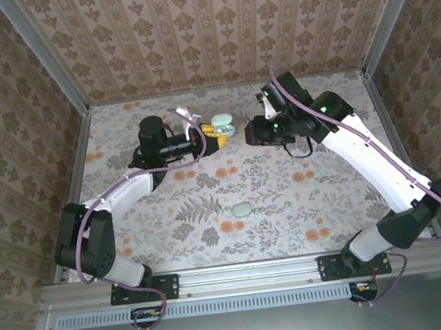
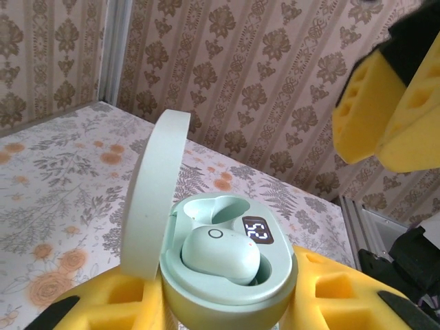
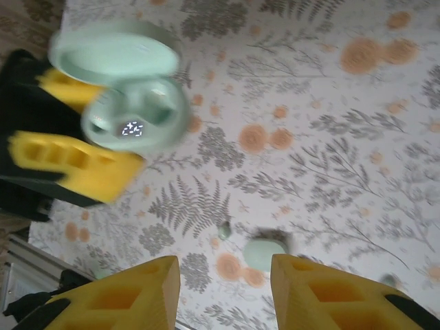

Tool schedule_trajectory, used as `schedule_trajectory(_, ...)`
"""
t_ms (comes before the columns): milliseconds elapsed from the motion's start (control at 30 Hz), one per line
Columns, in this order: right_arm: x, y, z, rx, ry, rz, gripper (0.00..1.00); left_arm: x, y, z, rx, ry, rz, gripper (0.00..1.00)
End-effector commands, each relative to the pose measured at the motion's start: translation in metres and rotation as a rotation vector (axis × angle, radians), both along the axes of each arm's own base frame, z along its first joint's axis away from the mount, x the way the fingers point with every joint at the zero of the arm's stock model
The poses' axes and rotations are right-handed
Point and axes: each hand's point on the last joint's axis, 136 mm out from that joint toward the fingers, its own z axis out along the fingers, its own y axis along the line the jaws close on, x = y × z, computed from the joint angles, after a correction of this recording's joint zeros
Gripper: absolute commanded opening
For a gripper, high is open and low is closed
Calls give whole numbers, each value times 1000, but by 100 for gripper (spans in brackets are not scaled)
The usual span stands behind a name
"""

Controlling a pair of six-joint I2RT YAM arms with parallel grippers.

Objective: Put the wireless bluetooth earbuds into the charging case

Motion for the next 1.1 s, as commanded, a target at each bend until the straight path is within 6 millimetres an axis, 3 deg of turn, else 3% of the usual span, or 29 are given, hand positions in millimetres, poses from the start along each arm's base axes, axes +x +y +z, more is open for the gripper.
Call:
schedule_trajectory(0, -12, -23, -15, -31, 35, -49, 40, 1, 4, 4, -17, -7, -2, 18)
schedule_trajectory(167, -24, -41, -41, -73, 83, -82, 40, 1, 3, 3, -16, -9, -2, 18)
schedule_trajectory(633, -53, -78, -158, -304, 256, -155, 36, -4, 7, 0, 8, -16, 12, 18)
schedule_trajectory(833, -60, -78, -200, -405, 314, -135, 34, -5, 7, -2, 16, -14, 13, 18)
schedule_trajectory(1067, -62, -77, -226, -502, 360, -109, 34, -7, 6, -4, 27, -13, 7, 18)
